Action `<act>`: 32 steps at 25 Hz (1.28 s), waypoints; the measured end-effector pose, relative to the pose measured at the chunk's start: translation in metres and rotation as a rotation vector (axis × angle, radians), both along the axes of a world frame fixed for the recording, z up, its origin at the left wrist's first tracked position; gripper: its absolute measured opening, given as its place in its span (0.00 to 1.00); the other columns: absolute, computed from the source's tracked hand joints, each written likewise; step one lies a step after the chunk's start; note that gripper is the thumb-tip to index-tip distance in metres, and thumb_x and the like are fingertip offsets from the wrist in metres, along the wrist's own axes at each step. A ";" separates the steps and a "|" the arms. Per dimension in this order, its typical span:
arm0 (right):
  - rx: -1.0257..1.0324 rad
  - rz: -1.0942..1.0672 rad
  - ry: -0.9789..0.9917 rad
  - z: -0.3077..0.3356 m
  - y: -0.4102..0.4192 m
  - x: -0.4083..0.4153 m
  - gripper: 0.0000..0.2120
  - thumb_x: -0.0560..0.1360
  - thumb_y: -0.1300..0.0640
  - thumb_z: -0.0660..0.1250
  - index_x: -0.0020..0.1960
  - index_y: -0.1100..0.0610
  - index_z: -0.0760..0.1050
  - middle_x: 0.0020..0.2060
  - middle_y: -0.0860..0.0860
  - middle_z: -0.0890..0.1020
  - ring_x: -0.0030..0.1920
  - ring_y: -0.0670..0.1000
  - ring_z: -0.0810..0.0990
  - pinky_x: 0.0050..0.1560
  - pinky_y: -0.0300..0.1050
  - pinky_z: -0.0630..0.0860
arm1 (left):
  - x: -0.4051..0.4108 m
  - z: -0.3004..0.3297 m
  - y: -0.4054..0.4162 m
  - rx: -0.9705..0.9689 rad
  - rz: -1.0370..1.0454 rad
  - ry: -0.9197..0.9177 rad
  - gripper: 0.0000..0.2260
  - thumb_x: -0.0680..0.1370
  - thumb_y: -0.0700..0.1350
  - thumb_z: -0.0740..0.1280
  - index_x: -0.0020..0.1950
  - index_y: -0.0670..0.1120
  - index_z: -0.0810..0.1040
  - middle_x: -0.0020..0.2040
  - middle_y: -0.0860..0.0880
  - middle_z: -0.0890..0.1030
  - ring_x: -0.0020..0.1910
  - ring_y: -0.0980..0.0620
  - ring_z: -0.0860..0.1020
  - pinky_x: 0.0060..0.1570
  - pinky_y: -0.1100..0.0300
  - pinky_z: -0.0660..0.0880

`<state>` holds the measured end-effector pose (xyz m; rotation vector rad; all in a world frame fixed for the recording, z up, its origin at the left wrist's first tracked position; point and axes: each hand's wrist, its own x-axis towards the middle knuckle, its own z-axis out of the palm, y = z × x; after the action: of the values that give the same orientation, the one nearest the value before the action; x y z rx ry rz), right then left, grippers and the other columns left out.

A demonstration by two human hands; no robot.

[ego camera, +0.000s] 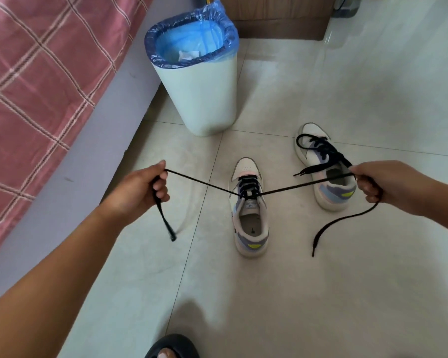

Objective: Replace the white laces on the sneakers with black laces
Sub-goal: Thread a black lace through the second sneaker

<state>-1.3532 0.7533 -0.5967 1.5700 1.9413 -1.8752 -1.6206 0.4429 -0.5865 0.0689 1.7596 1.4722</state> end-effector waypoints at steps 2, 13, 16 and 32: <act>0.201 0.142 -0.151 -0.006 0.005 0.000 0.13 0.77 0.59 0.64 0.35 0.61 0.69 0.26 0.55 0.69 0.27 0.52 0.62 0.30 0.42 0.59 | -0.012 0.008 -0.006 0.153 0.062 -0.046 0.15 0.78 0.50 0.60 0.32 0.48 0.74 0.24 0.54 0.63 0.23 0.56 0.64 0.30 0.63 0.67; 0.372 0.204 -0.390 -0.095 0.071 0.013 0.20 0.68 0.50 0.72 0.34 0.68 0.73 0.19 0.56 0.72 0.27 0.54 0.69 0.29 0.46 0.67 | -0.078 0.008 -0.047 0.534 0.610 -0.021 0.12 0.82 0.36 0.51 0.45 0.45 0.71 0.36 0.51 0.75 0.28 0.59 0.75 0.32 0.69 0.75; 0.405 0.304 -0.440 -0.102 0.076 0.013 0.17 0.72 0.52 0.69 0.34 0.65 0.74 0.22 0.56 0.75 0.29 0.56 0.73 0.25 0.51 0.68 | -0.079 0.008 -0.048 0.542 0.705 -0.008 0.09 0.82 0.38 0.54 0.47 0.41 0.73 0.37 0.48 0.79 0.30 0.58 0.79 0.35 0.69 0.77; 0.073 0.557 -0.139 -0.046 -0.121 -0.093 0.12 0.79 0.61 0.55 0.46 0.65 0.76 0.29 0.56 0.80 0.20 0.48 0.74 0.20 0.35 0.68 | 0.067 -0.070 0.071 0.015 0.175 -0.180 0.03 0.76 0.30 0.65 0.44 0.36 0.76 0.40 0.42 0.78 0.38 0.49 0.78 0.39 0.65 0.80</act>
<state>-1.4459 0.6328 -0.6422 0.9863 2.1117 -1.4431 -1.5534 0.5142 -0.6566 -0.2089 1.6423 1.5640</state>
